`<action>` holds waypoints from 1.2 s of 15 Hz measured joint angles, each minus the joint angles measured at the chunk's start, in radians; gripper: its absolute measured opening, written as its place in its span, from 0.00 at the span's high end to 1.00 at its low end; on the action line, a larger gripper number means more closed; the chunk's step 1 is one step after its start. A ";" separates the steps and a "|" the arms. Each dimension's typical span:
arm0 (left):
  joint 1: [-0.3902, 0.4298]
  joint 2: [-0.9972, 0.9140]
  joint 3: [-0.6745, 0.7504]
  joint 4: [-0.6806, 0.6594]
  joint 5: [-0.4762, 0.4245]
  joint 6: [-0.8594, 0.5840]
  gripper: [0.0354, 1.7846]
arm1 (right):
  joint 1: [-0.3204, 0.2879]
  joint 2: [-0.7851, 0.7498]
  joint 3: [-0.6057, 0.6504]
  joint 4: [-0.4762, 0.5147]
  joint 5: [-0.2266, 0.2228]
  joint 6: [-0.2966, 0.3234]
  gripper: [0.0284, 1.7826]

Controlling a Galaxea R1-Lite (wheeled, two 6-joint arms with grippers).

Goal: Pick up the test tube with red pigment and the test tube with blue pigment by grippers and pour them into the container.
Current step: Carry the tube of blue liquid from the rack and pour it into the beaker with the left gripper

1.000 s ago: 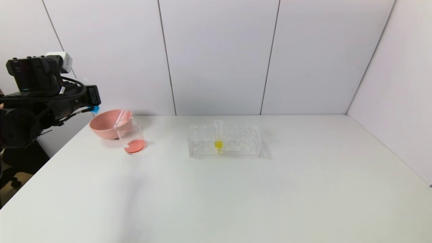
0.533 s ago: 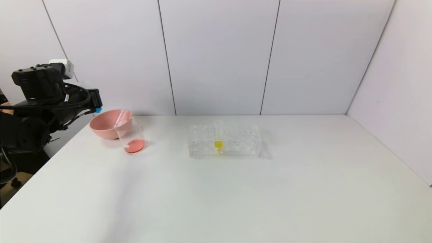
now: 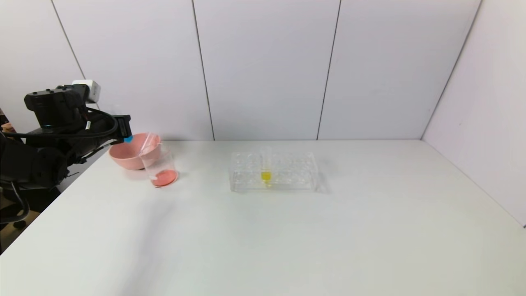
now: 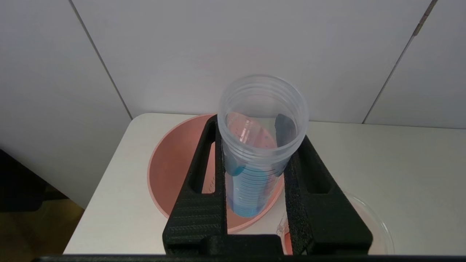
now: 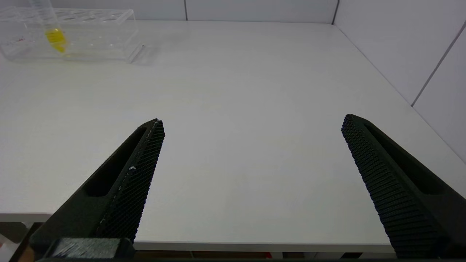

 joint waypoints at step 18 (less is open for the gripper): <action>0.138 -0.079 -0.078 0.255 -0.379 0.289 0.76 | 0.000 0.000 0.000 0.000 0.000 0.000 0.00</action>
